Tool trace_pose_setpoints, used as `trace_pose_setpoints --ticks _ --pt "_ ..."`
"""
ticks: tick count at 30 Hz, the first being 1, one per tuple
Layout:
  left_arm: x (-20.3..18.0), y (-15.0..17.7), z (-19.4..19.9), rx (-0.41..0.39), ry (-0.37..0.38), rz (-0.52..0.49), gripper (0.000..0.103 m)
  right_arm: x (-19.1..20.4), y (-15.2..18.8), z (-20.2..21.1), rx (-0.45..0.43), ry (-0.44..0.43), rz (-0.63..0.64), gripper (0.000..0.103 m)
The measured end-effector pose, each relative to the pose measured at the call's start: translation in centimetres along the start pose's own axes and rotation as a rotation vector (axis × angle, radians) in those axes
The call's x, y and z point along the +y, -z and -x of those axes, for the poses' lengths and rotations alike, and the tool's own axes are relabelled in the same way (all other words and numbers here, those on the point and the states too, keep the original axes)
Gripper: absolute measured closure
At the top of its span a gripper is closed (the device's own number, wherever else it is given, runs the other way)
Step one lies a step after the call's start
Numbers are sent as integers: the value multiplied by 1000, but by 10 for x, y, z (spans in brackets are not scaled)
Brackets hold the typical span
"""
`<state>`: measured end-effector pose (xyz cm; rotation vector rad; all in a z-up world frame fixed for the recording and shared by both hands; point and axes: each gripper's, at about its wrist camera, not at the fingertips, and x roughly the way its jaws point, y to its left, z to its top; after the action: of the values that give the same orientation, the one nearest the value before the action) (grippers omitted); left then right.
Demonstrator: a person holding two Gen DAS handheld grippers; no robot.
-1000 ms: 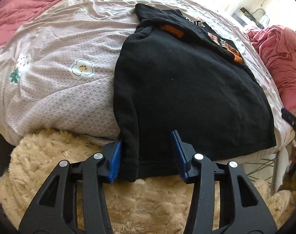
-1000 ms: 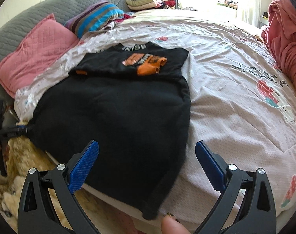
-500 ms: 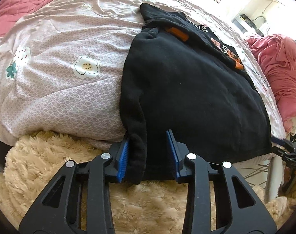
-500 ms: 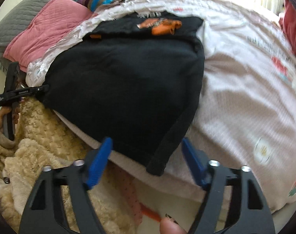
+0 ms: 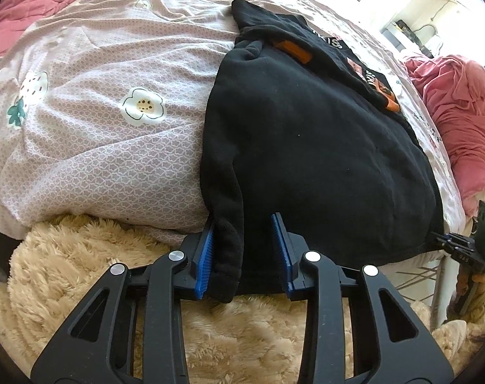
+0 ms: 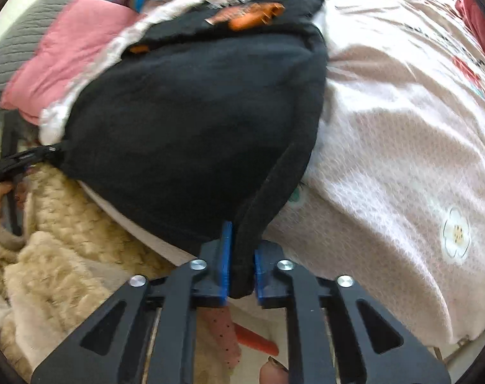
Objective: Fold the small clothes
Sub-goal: 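Close both tools on the black hem edge of the shirt, then lift the hem with both tools and fold it toward the collar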
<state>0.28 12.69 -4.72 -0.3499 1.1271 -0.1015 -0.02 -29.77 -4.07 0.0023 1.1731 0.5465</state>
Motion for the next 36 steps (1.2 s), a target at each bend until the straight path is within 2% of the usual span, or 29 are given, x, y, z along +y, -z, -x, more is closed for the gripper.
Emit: trace_pose_setpoints --ticks 3,6,9,12,16,22,28,31,36 --pt "4 -3 1 13 4 16 89 8 -4 16 -52 -27 71 95" --pt "4 -3 5 8 4 12 98 8 -14 33 -122 -91 80 95" --pt "-1 -5 22 -51 -1 -1 100 4 -26 49 -196 -149 65 95" --pt "-3 -12 44 -118 28 15 100 1 -38 62 -263 -168 50 95" --pt "-5 -29 69 -198 57 27 100 2 -52 80 -368 -152 38 95" --pt "-11 -57 90 -273 75 26 100 -8 -70 108 -511 -130 14 95" --pt "-17 -83 101 -313 90 26 100 -12 -82 115 -586 -79 -18 95" --pt "-22 -94 104 -333 95 26 100 -10 -87 116 -606 -21 -1 95" --pt "-29 -112 106 -371 70 14 100 -11 -97 117 -639 6 -17 95"
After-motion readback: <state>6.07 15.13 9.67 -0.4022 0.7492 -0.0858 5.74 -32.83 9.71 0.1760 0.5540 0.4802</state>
